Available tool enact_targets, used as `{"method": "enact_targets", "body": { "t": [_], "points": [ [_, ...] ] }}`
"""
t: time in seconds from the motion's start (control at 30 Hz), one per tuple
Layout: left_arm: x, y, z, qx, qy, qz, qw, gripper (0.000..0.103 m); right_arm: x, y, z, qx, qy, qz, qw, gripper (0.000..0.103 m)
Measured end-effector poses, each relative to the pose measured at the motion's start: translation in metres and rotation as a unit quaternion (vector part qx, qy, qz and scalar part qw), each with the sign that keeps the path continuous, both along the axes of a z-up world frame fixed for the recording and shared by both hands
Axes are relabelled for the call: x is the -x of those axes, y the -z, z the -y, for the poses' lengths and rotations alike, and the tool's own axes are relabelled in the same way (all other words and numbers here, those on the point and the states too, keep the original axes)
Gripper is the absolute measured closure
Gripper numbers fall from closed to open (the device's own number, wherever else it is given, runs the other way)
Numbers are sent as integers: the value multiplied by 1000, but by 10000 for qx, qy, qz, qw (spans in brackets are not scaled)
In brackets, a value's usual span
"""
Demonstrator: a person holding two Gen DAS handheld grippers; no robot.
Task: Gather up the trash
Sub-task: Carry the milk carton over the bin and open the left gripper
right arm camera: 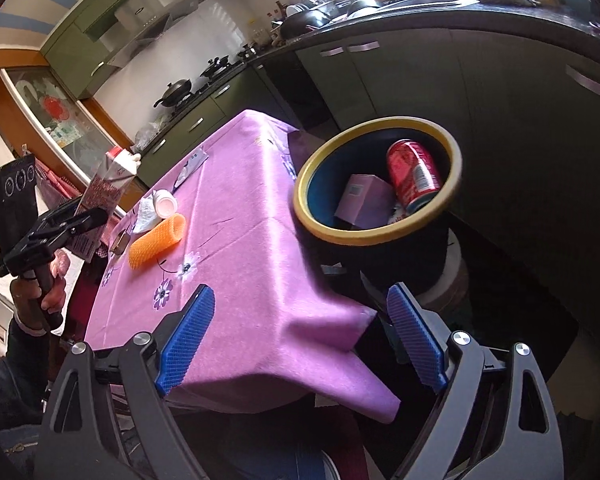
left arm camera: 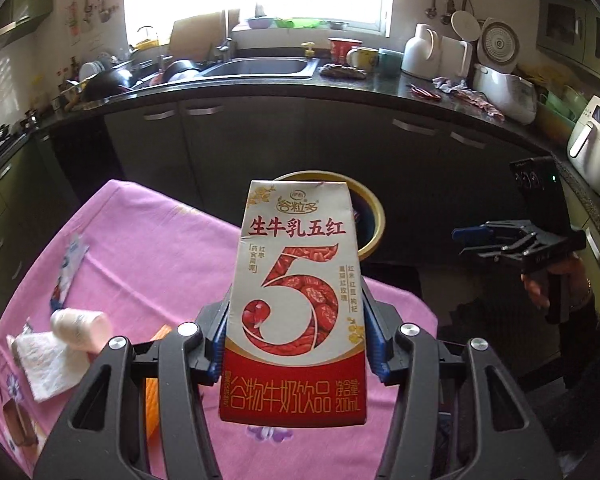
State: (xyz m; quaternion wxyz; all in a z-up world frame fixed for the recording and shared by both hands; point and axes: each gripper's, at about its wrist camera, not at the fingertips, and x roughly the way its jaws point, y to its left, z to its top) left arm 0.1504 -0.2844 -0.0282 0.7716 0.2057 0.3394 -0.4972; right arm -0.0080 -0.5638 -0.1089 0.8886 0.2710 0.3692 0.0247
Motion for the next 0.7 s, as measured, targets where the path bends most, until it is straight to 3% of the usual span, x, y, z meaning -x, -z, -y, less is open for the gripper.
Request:
{"method": "enact_targets", "body": {
  "t": [0.23,0.47,0.5,0.6,0.7],
  "points": [
    [-35,28,121,-132,234,-420,9988,52,24,16,48,-308,393,29,9987,16],
    [-67,74,199,-430,43,-623,9971,52,33,31,77,-519,606,-45,9968,16],
    [-71,82,207,-482,15,-657,9967,50,33,33,79,-545,609,-45,9966,16],
    [-76,94,219,-507,-71,-641,9966,28,30,35,82,-597,582,-61,9965,16],
    [-80,94,216,-449,-123,-708,9964,27,27,35,81,-619,503,-66,9968,15]
  ]
}}
